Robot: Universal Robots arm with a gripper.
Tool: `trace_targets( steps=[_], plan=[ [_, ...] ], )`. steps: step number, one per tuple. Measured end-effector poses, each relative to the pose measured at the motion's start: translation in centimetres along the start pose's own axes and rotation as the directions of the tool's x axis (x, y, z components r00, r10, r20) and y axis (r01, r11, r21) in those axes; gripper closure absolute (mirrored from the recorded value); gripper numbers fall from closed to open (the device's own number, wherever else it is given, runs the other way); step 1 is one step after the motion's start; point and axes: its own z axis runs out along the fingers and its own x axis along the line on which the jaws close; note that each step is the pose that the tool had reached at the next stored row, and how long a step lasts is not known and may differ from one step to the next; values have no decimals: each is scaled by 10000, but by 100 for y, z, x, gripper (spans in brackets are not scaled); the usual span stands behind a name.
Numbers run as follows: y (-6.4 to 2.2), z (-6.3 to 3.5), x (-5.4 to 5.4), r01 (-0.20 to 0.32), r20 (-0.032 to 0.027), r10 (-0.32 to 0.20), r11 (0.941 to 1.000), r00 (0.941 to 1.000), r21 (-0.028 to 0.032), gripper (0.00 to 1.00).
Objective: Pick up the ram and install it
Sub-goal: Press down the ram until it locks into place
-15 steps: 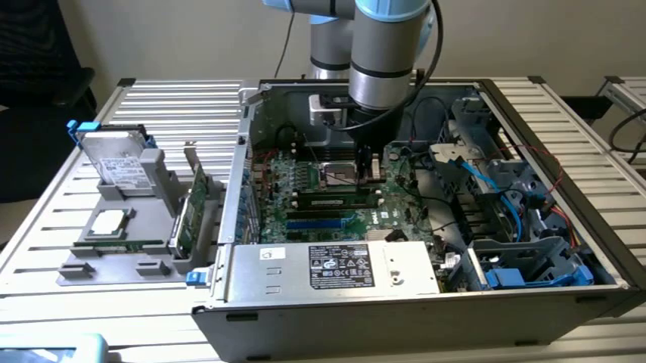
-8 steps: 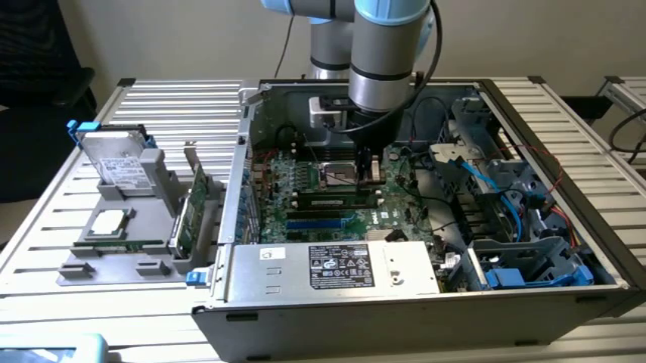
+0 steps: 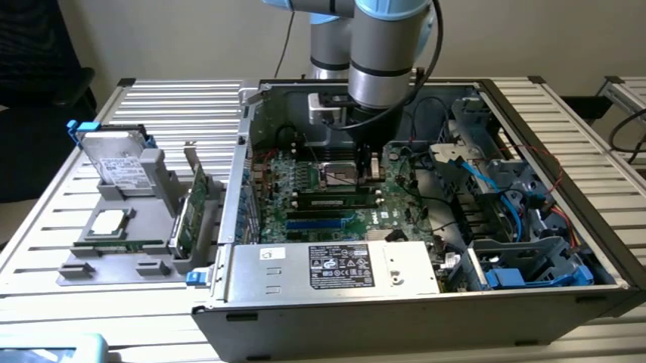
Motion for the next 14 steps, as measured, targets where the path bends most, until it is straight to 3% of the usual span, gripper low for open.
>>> trace_targets(
  steps=[5, 14],
  plan=[
    [129, -24, 2, -7, 19, 7, 10000, 10000, 0, 89],
    [436, -28, 4, -15, 16, 15, 10000, 10000, -2, 89]
  ],
)
